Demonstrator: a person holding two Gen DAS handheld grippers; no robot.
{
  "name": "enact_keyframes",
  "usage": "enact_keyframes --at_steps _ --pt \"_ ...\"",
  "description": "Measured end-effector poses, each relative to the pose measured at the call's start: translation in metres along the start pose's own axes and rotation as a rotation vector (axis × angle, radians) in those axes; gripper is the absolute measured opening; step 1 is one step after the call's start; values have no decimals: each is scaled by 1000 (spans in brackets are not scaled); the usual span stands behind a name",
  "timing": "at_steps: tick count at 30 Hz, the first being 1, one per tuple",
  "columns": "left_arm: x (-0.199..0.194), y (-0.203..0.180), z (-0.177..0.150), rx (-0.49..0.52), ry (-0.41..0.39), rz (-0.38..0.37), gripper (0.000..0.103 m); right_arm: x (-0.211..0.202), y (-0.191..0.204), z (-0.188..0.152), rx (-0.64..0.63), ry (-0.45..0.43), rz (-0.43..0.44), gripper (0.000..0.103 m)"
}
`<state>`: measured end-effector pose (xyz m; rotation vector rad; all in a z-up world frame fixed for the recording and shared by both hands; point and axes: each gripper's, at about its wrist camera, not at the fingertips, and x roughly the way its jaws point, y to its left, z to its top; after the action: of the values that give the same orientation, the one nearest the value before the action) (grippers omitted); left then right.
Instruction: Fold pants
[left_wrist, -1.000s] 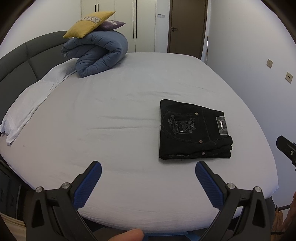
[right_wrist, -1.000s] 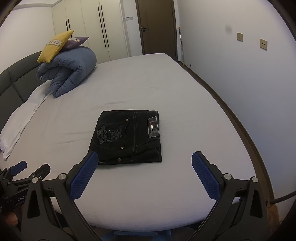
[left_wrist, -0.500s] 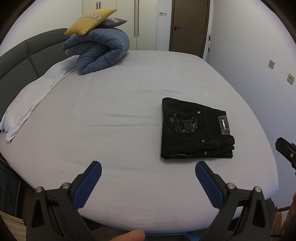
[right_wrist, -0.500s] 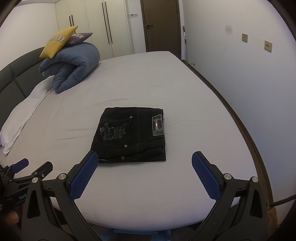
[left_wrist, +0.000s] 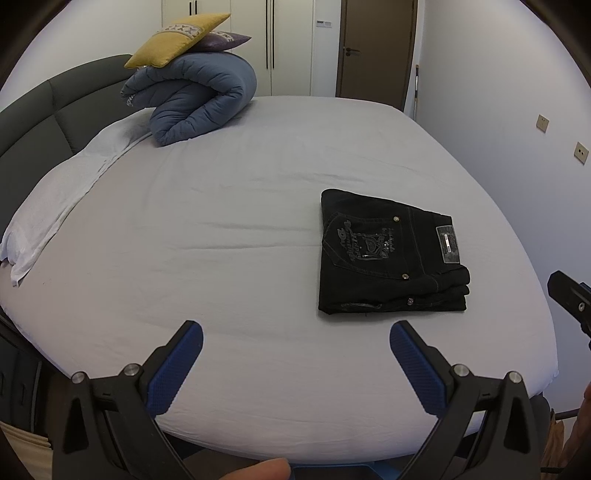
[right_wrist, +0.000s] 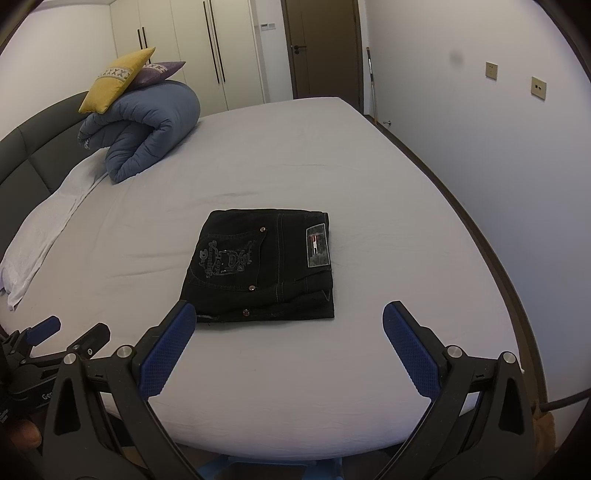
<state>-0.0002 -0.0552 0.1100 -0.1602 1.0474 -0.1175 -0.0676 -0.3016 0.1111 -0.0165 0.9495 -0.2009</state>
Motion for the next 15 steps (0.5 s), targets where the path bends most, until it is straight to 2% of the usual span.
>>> enact_keyframes --at_steps 15 --pt "0 0 1 2 -2 -2 103 2 5 2 -14 4 4 103"
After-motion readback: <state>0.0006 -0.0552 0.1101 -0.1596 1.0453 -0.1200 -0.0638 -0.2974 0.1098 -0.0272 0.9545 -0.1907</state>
